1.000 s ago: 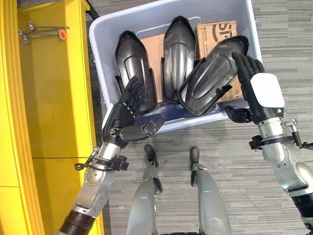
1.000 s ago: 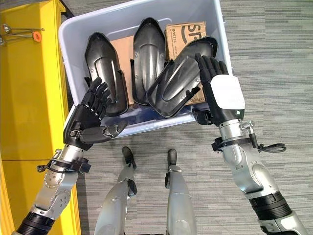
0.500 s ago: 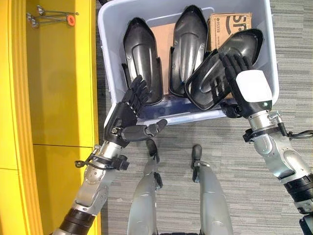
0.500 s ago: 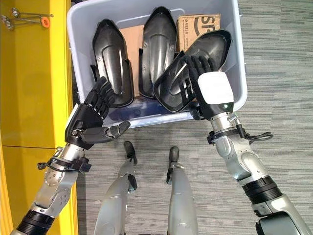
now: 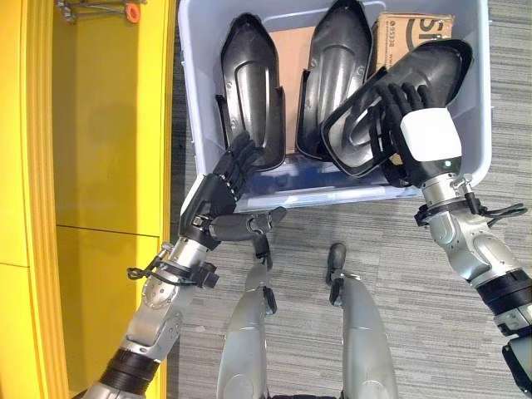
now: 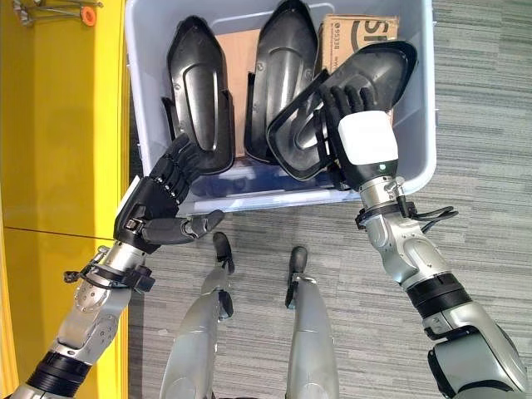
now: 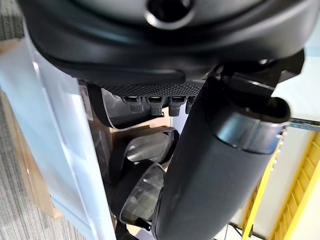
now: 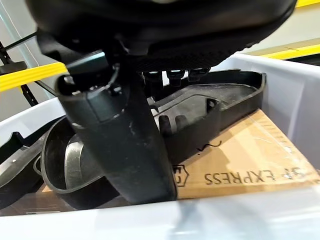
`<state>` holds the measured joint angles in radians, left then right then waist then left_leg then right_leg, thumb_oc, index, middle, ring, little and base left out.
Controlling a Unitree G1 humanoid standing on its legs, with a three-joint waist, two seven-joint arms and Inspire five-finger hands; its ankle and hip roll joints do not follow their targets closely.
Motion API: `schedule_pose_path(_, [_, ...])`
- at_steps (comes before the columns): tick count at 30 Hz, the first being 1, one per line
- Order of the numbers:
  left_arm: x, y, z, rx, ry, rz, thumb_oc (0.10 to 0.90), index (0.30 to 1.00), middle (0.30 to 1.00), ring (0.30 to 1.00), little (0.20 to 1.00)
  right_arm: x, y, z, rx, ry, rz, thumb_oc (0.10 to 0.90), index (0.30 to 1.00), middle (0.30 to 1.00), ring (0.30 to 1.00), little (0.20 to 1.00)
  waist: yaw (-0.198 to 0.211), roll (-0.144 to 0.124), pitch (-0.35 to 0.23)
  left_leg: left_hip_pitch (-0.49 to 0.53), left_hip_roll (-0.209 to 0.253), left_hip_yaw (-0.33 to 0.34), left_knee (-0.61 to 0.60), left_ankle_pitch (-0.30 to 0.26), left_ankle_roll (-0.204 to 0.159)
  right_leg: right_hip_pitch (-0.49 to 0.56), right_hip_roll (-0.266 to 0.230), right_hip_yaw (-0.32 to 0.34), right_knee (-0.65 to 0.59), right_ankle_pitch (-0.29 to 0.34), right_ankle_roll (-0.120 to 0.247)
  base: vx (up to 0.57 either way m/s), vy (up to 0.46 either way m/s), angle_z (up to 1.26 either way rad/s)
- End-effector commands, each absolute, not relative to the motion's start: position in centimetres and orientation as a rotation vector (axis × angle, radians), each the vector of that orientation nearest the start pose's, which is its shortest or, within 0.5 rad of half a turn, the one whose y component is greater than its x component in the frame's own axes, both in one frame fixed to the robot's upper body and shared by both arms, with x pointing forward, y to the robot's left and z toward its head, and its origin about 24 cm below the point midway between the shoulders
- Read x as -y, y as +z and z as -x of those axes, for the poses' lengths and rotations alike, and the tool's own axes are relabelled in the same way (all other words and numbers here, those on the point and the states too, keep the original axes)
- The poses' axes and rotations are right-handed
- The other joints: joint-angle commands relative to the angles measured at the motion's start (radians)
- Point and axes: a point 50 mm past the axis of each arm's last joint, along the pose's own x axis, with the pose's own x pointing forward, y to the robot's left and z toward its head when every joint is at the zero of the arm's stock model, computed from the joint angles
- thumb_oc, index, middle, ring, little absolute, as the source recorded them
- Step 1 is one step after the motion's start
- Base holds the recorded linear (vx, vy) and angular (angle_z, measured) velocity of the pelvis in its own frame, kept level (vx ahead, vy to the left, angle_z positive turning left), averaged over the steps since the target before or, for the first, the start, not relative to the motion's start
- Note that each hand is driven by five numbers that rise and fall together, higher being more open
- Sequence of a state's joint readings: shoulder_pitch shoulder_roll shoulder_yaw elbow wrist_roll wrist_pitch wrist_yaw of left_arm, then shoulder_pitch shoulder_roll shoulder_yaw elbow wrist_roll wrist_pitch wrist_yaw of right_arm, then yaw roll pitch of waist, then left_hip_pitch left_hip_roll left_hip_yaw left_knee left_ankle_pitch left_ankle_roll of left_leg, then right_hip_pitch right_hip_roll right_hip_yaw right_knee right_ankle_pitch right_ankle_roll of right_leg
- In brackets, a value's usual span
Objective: Move parts from the plastic box to the shelf.
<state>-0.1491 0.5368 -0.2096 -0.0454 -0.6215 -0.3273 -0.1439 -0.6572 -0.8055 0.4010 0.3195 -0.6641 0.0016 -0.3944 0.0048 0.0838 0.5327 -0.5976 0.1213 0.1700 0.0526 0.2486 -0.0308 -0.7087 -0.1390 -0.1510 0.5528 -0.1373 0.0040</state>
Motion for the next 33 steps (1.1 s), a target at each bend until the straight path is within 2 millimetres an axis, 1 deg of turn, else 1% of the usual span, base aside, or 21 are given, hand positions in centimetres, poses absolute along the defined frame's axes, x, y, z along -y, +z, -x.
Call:
schedule_pose_path(1, [-17.4,16.1,-26.0,0.623,-0.469,0.058,0.900,1.000,1.000,1.000,1.000,22.9,21.3,-34.6,0.619,-0.321,1.539,0.900,1.000,1.000,1.000,1.000,-0.006,0.014,-0.013,0.000,0.036,-0.064,0.089,-0.137,-0.038,0.031,0.012,0.002,-0.052,-0.008,0.016,0.01,-0.017,0.07])
schedule_pose_path(2, [-17.4,16.0,-26.0,0.621,-0.471,0.056,0.900,1.000,1.000,1.000,1.000,23.1,21.3,-34.9,0.595,-0.321,1.539,0.900,1.000,1.000,1.000,1.000,-0.003,0.015,-0.013,-0.003,0.036,-0.066,0.092,-0.137,-0.037,0.028,0.011,0.002,-0.049,-0.009,0.016,0.01,-0.016,0.06])
schedule_pose_path(3, [-17.4,16.0,-26.1,0.621,-0.472,0.057,0.900,1.000,1.000,1.000,1.000,23.3,21.2,-35.0,0.580,-0.322,1.542,0.798,0.857,0.857,0.857,0.857,-0.002,0.017,-0.013,-0.008,0.035,-0.067,0.095,-0.137,-0.037,0.024,0.011,0.002,-0.045,-0.009,0.015,0.01,-0.018,0.05])
schedule_pose_path(4, [-17.4,16.0,-26.1,0.622,-0.475,0.056,0.900,1.000,1.000,1.000,1.000,23.5,21.1,-35.2,0.559,-0.323,1.542,0.647,0.646,0.646,0.646,0.646,0.000,0.018,-0.013,-0.010,0.034,-0.069,0.097,-0.137,-0.037,0.021,0.011,0.001,-0.043,-0.009,0.015,0.00,0.000,0.00])
schedule_pose_path(5, [-17.4,16.0,-26.1,0.622,-0.475,0.056,0.900,1.000,1.000,1.000,1.000,23.5,21.1,-35.2,0.559,-0.323,1.542,0.647,0.646,0.646,0.646,0.646,0.000,0.018,-0.013,-0.010,0.034,-0.069,0.097,-0.137,-0.037,0.021,0.011,0.001,-0.043,-0.009,0.015,0.00,0.000,0.00])
schedule_pose_path(6, [-17.3,16.0,-26.1,0.623,-0.475,0.058,0.900,1.000,1.000,1.000,1.000,23.7,21.1,-35.4,0.540,-0.322,1.548,0.400,0.300,0.300,0.300,0.300,0.002,0.020,-0.013,-0.012,0.034,-0.069,0.097,-0.136,-0.037,0.019,0.011,0.000,-0.039,-0.010,0.015,0.00,0.000,0.00])
schedule_pose_path(9, [-17.3,15.9,-26.1,0.620,-0.479,0.057,0.900,1.000,1.000,1.000,1.000,23.9,20.8,-35.8,0.497,-0.303,1.568,0.400,0.300,0.300,0.300,0.300,0.007,0.021,-0.013,-0.014,0.034,-0.071,0.102,-0.138,-0.037,0.017,0.010,-0.002,-0.032,-0.013,0.014,0.00,0.000,0.00])
schedule_pose_path(10, [-17.3,15.9,-26.2,0.621,-0.485,0.056,0.900,1.000,1.000,1.000,1.000,24.2,20.2,-36.1,0.464,-0.290,1.572,0.400,0.300,0.300,0.300,0.300,0.012,0.022,-0.013,-0.015,0.036,-0.073,0.102,-0.136,-0.037,0.016,0.009,-0.005,-0.030,-0.013,0.014,0.00,0.000,0.00])
schedule_pose_path(14, [-17.4,16.0,-26.3,0.624,-0.490,0.056,0.900,1.000,1.000,1.000,1.000,24.4,19.9,-36.2,0.468,-0.281,1.601,0.400,0.300,0.300,0.300,0.300,0.015,0.022,-0.013,-0.015,0.039,-0.074,0.106,-0.136,-0.037,0.017,0.007,-0.006,-0.025,-0.014,0.014,0.00,0.000,0.00])
schedule_pose_path(19, [-17.4,16.0,-26.3,0.622,-0.502,0.049,0.900,1.000,1.000,1.000,1.000,24.5,20.3,-35.9,0.563,-0.302,1.658,0.400,0.300,0.300,0.300,0.300,0.015,0.014,-0.013,-0.001,0.044,-0.077,0.105,-0.136,-0.037,0.034,0.008,-0.011,-0.032,-0.012,0.018,0.00,-0.032,0.06])
schedule_pose_path(24, [-17.6,15.9,-26.3,0.619,-0.500,0.048,0.900,1.000,1.000,1.000,1.000,24.3,20.5,-35.5,0.624,-0.283,1.716,0.400,0.300,0.300,0.300,0.300,0.012,0.009,-0.013,0.011,0.047,-0.076,0.104,-0.136,-0.037,0.045,0.009,-0.011,-0.037,-0.010,0.019,0.00,-0.002,0.01])
schedule_pose_path(25, [-17.7,16.0,-26.2,0.618,-0.496,0.049,0.900,1.000,1.000,1.000,1.000,24.0,20.9,-35.1,0.695,-0.285,1.745,0.400,0.300,0.300,0.300,0.300,0.008,0.005,-0.013,0.015,0.050,-0.075,0.105,-0.137,-0.037,0.048,0.010,-0.010,-0.036,-0.011,0.019,0.00,0.000,0.00])
schedule_pose_path(27, [-17.9,16.0,-26.2,0.619,-0.495,0.046,0.900,1.000,1.000,1.000,1.000,23.7,21.4,-34.8,0.746,-0.284,1.769,0.400,0.300,0.300,0.300,0.300,0.005,0.002,-0.013,0.018,0.052,-0.074,0.107,-0.137,-0.038,0.051,0.010,-0.009,-0.036,-0.011,0.020,0.00,0.000,0.00])
schedule_pose_path(28, [-18.0,16.1,-26.1,0.619,-0.493,0.045,0.900,1.000,1.000,1.000,1.000,23.2,22.1,-34.5,0.796,-0.269,1.806,0.400,0.300,0.300,0.300,0.300,0.002,-0.002,-0.013,0.021,0.054,-0.075,0.109,-0.138,-0.039,0.054,0.011,-0.007,-0.035,-0.013,0.020,0.00,0.000,0.00])
schedule_pose_path(29, [-18.1,16.1,-26.0,0.620,-0.489,0.045,0.900,1.000,1.000,1.000,1.000,22.8,22.5,-34.1,0.836,-0.255,1.842,0.400,0.300,0.300,0.300,0.300,0.000,-0.004,-0.013,0.022,0.055,-0.074,0.111,-0.138,-0.039,0.056,0.012,-0.007,-0.034,-0.013,0.020,0.00,0.000,0.00])
schedule_pose_path(31, [-18.4,16.1,-25.7,0.617,-0.485,0.044,0.900,1.000,1.000,1.000,1.000,22.2,23.3,-33.3,0.890,-0.255,1.911,0.400,0.300,0.300,0.300,0.300,-0.004,-0.014,-0.013,0.028,0.059,-0.075,0.114,-0.141,-0.040,0.063,0.016,-0.006,-0.032,-0.017,0.020,0.00,0.000,0.00])
schedule_pose_path(32, [-18.5,16.0,-25.6,0.613,-0.484,0.041,0.900,1.000,1.000,1.000,1.000,22.2,23.7,-33.1,0.901,-0.258,1.964,0.400,0.300,0.300,0.300,0.300,-0.005,-0.019,-0.013,0.032,0.062,-0.076,0.114,-0.140,-0.041,0.066,0.018,-0.005,-0.032,-0.018,0.019,0.00,0.000,0.00])
schedule_pose_path(33, [-18.5,16.0,-25.6,0.613,-0.484,0.040,0.900,1.000,1.000,1.000,1.000,22.2,23.7,-33.1,0.901,-0.258,1.973,0.400,0.300,0.300,0.300,0.300,-0.005,-0.020,-0.013,0.032,0.062,-0.076,0.114,-0.140,-0.041,0.067,0.019,-0.005,-0.031,-0.018,0.019,0.00,0.000,0.00])
